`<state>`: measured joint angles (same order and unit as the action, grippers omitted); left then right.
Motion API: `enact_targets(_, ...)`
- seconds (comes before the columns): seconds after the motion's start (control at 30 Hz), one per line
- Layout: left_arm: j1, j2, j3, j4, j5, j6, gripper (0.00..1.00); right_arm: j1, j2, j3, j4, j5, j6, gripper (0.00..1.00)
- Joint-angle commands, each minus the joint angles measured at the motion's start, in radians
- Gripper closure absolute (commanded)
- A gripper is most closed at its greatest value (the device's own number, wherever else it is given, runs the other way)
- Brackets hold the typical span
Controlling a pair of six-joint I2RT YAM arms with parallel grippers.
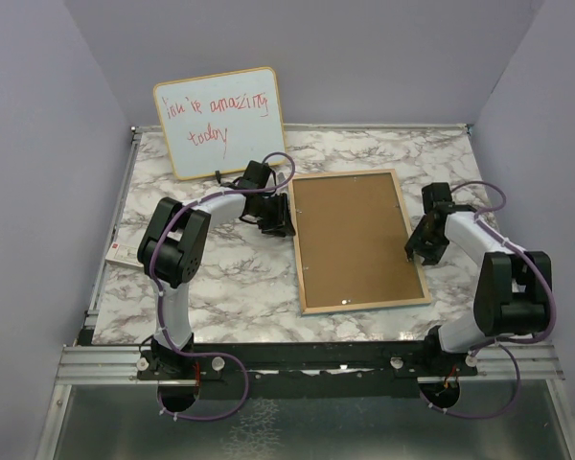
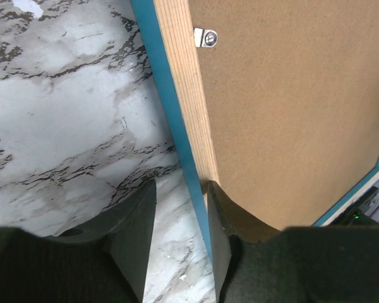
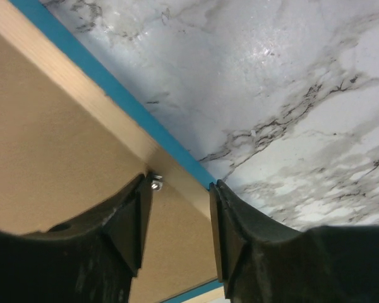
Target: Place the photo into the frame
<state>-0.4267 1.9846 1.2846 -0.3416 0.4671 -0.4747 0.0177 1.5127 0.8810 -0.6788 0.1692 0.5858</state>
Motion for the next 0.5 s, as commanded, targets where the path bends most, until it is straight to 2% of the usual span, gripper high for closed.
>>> enact_targets(0.0,0.002,0.011,0.008,-0.049,-0.078,0.006,0.54,0.0,-0.091,0.083,-0.053,0.034,0.026,0.48)
enact_targets(0.1,0.002,-0.008,0.012,-0.053,-0.068,0.0,0.41,-0.001,-0.129,0.12,-0.082,-0.003,-0.02,0.44)
enact_targets(0.2,0.002,-0.033,0.005,-0.053,-0.051,-0.007,0.34,0.002,-0.154,0.105,-0.069,-0.138,-0.061,0.43)
enact_targets(0.37,0.0,-0.091,-0.053,-0.051,-0.042,-0.015,0.32,0.055,-0.176,-0.006,0.072,-0.494,-0.049,0.52)
enact_targets(0.47,-0.004,-0.134,-0.103,-0.052,-0.027,-0.022,0.33,0.165,-0.17,-0.04,0.153,-0.574,-0.019,0.55)
